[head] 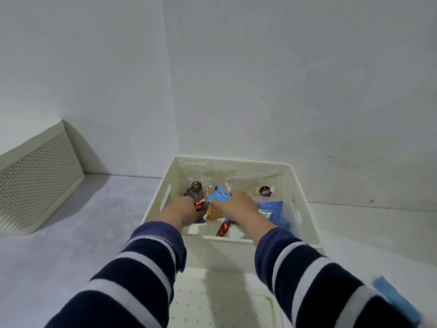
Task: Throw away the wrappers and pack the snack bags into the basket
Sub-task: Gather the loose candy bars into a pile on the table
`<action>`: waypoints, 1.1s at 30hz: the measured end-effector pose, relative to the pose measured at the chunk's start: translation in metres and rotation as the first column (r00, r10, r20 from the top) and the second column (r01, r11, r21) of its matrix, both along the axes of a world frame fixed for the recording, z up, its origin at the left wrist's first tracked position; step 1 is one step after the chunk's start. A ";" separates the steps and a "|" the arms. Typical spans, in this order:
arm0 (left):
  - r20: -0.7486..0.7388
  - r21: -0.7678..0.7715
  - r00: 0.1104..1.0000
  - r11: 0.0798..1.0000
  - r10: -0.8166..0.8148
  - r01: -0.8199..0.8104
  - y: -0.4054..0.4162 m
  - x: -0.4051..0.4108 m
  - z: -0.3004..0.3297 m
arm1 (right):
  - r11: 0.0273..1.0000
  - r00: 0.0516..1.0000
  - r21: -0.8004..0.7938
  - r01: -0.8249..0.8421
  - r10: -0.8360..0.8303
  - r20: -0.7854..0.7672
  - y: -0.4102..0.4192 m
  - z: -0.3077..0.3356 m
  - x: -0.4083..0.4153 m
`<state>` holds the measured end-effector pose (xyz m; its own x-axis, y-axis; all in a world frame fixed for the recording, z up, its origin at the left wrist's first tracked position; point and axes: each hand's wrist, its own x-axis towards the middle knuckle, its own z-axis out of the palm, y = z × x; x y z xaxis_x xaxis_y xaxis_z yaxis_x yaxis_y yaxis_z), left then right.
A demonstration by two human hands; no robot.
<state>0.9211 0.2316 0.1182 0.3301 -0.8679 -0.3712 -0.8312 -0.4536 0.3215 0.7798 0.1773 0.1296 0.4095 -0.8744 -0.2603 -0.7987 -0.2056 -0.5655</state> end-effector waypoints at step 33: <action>0.100 -0.027 0.921 0.924 -0.377 0.382 0.012 -0.198 0.104 | 0.979 0.835 -0.017 -0.201 0.162 -0.526 0.061 0.122 -0.194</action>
